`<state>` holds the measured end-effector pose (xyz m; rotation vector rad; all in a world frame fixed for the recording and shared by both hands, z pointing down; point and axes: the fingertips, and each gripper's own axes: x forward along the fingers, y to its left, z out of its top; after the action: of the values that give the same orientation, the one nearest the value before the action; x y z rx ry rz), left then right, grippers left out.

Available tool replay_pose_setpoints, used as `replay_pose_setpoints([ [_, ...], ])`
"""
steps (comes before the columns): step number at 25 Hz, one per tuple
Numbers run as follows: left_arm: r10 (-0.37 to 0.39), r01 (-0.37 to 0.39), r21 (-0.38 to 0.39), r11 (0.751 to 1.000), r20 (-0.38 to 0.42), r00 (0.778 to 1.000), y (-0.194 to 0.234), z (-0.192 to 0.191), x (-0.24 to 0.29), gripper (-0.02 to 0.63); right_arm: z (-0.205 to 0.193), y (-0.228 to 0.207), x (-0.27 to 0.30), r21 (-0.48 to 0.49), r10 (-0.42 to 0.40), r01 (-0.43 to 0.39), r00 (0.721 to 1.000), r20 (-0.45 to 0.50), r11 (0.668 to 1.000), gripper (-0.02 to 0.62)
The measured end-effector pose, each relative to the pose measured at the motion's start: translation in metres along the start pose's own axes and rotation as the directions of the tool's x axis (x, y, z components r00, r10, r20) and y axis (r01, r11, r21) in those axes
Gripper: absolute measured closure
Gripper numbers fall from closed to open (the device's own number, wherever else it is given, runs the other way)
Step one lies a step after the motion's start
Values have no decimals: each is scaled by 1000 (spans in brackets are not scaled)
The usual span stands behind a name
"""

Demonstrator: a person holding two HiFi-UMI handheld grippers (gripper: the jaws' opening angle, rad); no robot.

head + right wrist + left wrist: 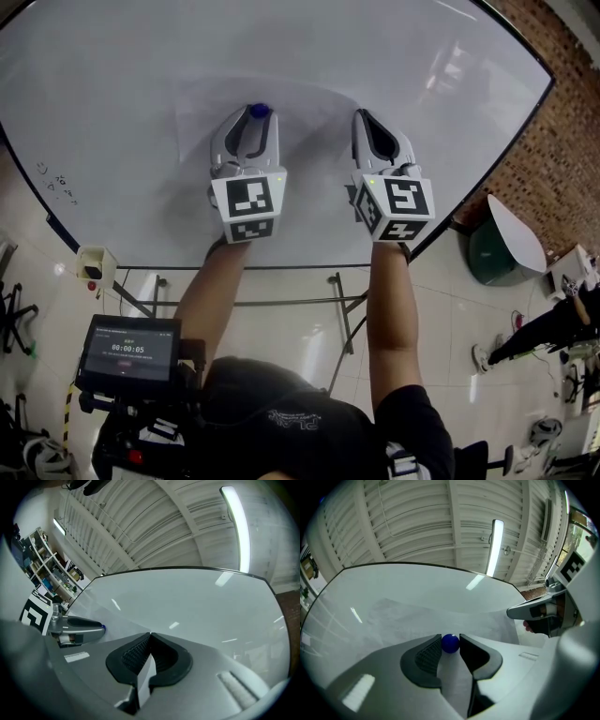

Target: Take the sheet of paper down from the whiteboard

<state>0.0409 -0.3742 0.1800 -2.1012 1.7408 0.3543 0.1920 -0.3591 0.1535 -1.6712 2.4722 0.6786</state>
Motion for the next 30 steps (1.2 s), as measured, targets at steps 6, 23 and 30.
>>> replay_pose_setpoints([
  [6, -11, 11, -9, 1000, -6, 1000, 3, 0, 1, 488, -1, 2, -3, 11, 8, -8, 1000, -6, 1000, 583],
  [23, -97, 92, -53, 994, -100, 990, -5, -38, -40, 486, -55, 27, -44, 34, -35, 40, 991, -128, 999, 583],
  [30, -147, 120, -142, 983, -203, 968, 29, -89, -86, 486, -104, 95, -71, 42, -37, 51, 959, -280, 998, 583],
])
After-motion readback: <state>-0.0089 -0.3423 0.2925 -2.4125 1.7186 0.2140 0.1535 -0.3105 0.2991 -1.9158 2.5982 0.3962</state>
